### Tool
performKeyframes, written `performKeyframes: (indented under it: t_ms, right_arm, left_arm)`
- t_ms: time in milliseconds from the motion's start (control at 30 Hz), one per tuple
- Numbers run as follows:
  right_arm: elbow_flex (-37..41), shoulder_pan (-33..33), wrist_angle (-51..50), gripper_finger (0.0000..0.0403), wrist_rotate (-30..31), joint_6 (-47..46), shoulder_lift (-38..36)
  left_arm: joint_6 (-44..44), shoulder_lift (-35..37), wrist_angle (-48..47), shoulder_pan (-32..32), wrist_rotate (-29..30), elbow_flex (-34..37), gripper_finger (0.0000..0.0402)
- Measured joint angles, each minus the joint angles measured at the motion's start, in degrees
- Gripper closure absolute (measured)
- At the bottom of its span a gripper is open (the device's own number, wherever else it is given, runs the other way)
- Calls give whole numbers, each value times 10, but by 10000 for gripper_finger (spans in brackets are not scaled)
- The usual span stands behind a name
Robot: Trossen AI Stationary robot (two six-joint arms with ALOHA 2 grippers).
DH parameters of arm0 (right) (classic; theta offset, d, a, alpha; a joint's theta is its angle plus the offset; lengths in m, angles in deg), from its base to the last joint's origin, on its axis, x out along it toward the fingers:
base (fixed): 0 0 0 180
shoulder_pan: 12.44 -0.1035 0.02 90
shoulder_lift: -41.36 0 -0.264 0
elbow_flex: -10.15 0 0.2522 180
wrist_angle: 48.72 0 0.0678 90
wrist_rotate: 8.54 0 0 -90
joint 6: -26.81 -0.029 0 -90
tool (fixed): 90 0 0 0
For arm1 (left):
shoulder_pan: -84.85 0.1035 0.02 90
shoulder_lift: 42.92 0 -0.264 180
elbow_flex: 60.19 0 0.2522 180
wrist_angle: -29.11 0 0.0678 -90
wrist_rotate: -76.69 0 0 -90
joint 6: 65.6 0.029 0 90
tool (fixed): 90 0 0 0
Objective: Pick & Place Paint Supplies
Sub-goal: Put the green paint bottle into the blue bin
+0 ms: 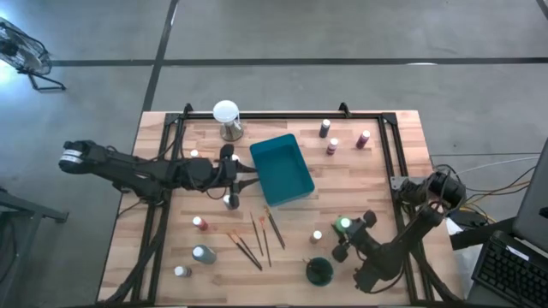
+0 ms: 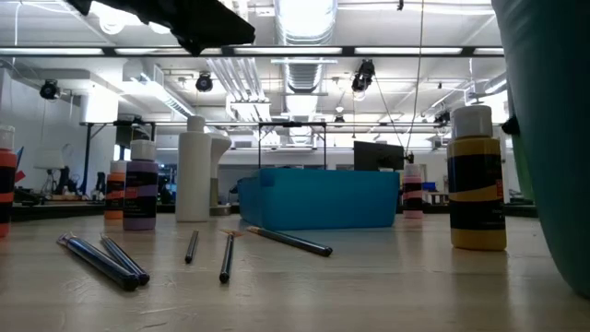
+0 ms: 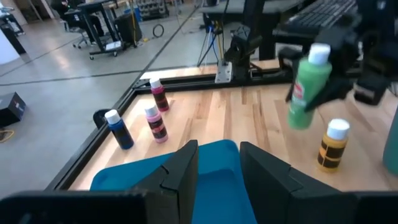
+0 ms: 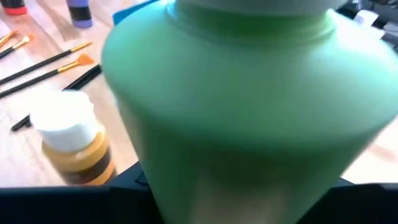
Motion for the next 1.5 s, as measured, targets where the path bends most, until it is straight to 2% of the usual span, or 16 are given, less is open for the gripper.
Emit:
performKeyframes:
  t_ms: [200, 367, 500, 667, 800, 967, 1167, 1367, 1500]
  right_arm:
    - [20, 0, -12, 238, -1, 14, -71]
    - [22, -2, -9, 243, -56, 96, -148]
    - [22, -3, -1, 240, -64, 161, -218]
    - [22, 18, 2, 241, -126, 259, -288]
    - [22, 45, 2, 243, -188, 321, -328]
    - [19, 58, 4, 241, -212, 368, -354]
    - [2, 76, 5, 244, -236, 406, -356]
    - [-33, 93, 4, 242, -248, 450, -337]
    - [-61, 126, 0, 245, -287, 498, -307]
  left_arm:
    - [9, 0, -40, 2, -14, -27, 276]
    - [28, -15, -115, 14, -68, -66, 280]
    - [40, -59, -198, 24, -91, -127, 282]
    - [70, -132, -245, 27, -101, -219, 281]
    - [103, -188, -301, 27, -107, -305, 264]
    - [122, -241, -328, 27, -120, -380, 217]
    - [171, -277, -327, 29, -125, -400, 160]
    - [192, -292, -310, 38, -169, -405, 149]
    - [197, -293, -293, 43, -200, -414, 152]
